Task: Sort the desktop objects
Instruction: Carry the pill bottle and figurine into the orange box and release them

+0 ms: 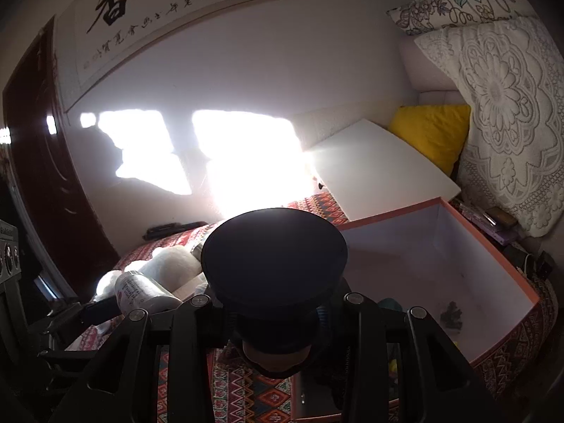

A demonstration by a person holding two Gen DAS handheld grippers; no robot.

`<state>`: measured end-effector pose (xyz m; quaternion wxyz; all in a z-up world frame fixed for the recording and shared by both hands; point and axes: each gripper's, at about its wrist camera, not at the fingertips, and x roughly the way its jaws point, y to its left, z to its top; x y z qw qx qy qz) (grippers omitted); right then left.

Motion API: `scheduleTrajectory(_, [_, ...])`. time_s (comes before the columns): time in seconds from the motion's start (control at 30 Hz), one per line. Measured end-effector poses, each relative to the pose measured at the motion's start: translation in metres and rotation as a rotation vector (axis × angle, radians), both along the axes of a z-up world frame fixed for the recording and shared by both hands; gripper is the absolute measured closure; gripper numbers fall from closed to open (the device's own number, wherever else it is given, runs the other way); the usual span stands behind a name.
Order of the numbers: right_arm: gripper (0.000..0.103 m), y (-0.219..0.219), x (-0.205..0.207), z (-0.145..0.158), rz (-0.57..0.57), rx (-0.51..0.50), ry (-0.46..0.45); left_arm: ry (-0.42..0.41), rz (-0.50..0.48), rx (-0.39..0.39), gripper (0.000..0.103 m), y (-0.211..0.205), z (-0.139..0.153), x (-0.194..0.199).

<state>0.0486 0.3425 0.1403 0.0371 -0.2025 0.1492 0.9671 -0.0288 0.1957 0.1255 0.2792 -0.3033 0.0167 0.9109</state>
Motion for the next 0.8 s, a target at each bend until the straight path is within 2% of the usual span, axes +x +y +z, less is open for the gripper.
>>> scheduleTrajectory(0.2, [0.063, 0.048, 0.012, -0.001, -0.111, -0.017, 0.005, -0.028, -0.081, -0.016, 0.020, 0.054, -0.010, -0.002])
scheduleTrajectory(0.4, [0.063, 0.087, 0.024, -0.009, -0.206, -0.028, 0.000, -0.058, -0.128, -0.044, 0.020, 0.090, -0.027, -0.010])
scheduleTrajectory(0.57, [0.063, 0.098, 0.015, -0.018, -0.238, -0.022, -0.043, -0.100, -0.149, -0.080, 0.020, 0.112, -0.045, -0.024])
scheduleTrajectory(0.63, [0.059, 0.102, 0.012, -0.022, -0.251, -0.020, -0.059, -0.129, -0.145, -0.096, 0.018, 0.118, -0.053, -0.031])
scheduleTrajectory(0.67, [0.045, 0.104, 0.010, -0.023, -0.257, -0.019, -0.068, -0.137, -0.135, -0.094, 0.016, 0.117, -0.055, -0.033])
scheduleTrajectory(0.7, [0.023, 0.106, 0.008, -0.025, -0.263, -0.017, -0.076, -0.145, -0.123, -0.090, 0.014, 0.115, -0.057, -0.035])
scheduleTrajectory(0.73, [0.015, 0.108, 0.006, -0.027, -0.270, -0.016, -0.085, -0.146, -0.114, -0.081, 0.013, 0.112, -0.058, -0.035])
scheduleTrajectory(0.8, [0.012, 0.113, 0.003, -0.030, -0.282, -0.014, -0.102, -0.142, -0.100, -0.073, 0.011, 0.104, -0.059, -0.037])
